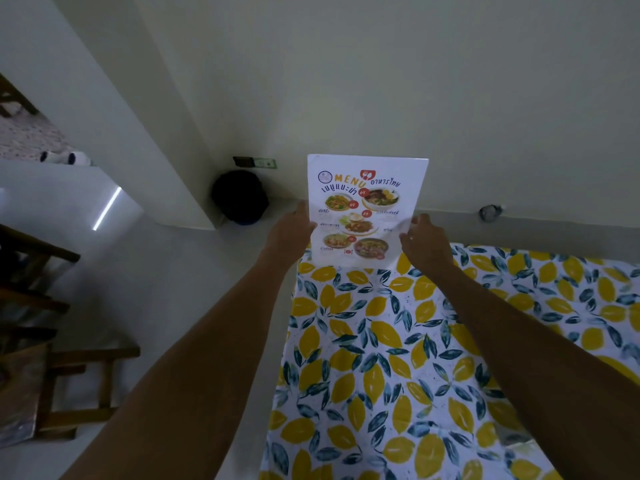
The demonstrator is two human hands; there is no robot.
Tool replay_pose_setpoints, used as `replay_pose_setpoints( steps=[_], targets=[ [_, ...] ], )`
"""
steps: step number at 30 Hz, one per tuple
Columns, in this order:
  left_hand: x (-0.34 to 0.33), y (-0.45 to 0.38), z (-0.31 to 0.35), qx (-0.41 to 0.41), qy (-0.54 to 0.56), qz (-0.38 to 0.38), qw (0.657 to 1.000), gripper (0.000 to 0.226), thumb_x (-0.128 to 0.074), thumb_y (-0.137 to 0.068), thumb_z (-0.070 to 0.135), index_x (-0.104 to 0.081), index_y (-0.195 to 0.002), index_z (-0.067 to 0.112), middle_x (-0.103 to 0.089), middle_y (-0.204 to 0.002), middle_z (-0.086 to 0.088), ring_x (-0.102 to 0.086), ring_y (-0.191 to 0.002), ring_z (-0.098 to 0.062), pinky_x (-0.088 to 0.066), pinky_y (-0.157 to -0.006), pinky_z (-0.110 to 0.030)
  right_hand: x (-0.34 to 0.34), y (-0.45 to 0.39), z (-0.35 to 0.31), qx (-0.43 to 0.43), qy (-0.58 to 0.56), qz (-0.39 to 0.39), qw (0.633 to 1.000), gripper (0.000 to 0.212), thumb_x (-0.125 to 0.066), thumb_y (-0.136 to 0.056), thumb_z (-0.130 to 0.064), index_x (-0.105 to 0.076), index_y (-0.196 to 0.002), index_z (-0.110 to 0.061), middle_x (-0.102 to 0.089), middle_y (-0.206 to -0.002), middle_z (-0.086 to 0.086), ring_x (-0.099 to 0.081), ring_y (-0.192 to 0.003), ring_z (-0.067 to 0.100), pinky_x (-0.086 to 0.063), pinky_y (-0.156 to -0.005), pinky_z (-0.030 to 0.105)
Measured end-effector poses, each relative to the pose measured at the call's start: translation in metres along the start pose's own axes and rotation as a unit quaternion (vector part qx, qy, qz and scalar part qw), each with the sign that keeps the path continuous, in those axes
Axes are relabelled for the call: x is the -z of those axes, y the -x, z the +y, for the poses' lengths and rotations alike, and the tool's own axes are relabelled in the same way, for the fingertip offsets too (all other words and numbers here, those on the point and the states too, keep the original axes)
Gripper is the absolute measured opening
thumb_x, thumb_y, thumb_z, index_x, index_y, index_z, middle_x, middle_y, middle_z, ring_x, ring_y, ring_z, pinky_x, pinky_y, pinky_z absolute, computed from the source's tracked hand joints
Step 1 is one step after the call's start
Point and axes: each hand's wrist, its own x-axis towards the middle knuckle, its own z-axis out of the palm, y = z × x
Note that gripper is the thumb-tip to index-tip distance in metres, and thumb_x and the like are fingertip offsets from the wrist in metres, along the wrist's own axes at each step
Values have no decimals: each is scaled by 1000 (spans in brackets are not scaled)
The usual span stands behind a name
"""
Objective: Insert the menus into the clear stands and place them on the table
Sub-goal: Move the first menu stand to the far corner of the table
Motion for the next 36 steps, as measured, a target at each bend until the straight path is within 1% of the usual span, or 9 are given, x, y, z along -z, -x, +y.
replay_pose_setpoints(
  steps=[3,7,13,17,21,26,30,34,36],
  targets=[
    [6,7,11,39,19,1,999,44,-47,-99,30,-42,-136,6,-60,-119,-21,-59,-106,-40,-50,-89,-46,9,6,3,-15,-21,1,1000,47,-64,-89,-27,-44,-125,-3,-65,-116,24,-62,-109,44,-51,-87,45],
    [11,21,18,10,-19,27,999,42,-49,-98,39,-46,-123,6,-59,-119,-18,-59,-107,-37,-40,-75,-37,22,16,8,-16,-16,3,1000,51,-65,-88,-29,-44,-128,-6,-65,-118,22,-62,-111,43,-51,-88,46],
    [26,45,38,6,-58,72,996,50,-46,-96,50,-48,-124,9,-61,-120,-13,-61,-104,-34,-39,-70,-35,52,37,16,13,20,6,1000,50,-62,-87,-27,-42,-126,-3,-65,-110,22,-63,-105,42,-53,-87,47],
    [34,68,57,-18,-62,81,995,58,-44,-97,52,-45,-133,6,-55,-132,-14,-57,-115,-33,-46,-83,-41,74,54,25,39,31,6,999,54,-62,-88,-27,-41,-130,0,-66,-105,23,-64,-103,41,-52,-85,44],
    [39,100,80,-50,-97,100,989,65,-40,-97,56,-40,-141,7,-49,-143,-13,-48,-128,-31,-40,-99,-46,100,77,33,69,44,-3,997,55,-61,-87,-28,-42,-131,-1,-67,-101,22,-64,-101,39,-51,-81,42],
    [45,148,116,-67,-109,118,985,68,-43,-94,60,-42,-140,11,-52,-140,-9,-51,-126,-29,-40,-99,-44,139,109,44,113,76,7,991,58,-60,-91,-31,-39,-137,-1,-65,-111,22,-61,-110,38,-51,-84,43],
    [43,186,141,-75,-130,149,977,65,-40,-90,67,-50,-133,19,-59,-134,-3,-55,-122,-25,-37,-102,-49,176,140,59,139,113,12,984,58,-58,-94,-32,-37,-140,-2,-60,-123,24,-57,-117,39,-50,-87,43],
    [31,230,179,-85,-133,165,973,64,-39,-91,64,-52,-130,15,-59,-134,-6,-55,-123,-26,-38,-102,-52,208,177,93,145,115,10,983,57,-58,-94,-32,-38,-139,-3,-60,-123,24,-55,-119,39,-49,-90,43],
    [19,254,202,-81,-123,163,975,66,-38,-92,65,-50,-134,15,-56,-138,-5,-50,-128,-25,-32,-108,-53,221,196,116,153,114,10,982,58,-58,-93,-32,-38,-139,-3,-62,-119,24,-56,-117,39,-49,-89,43]
  ],
)
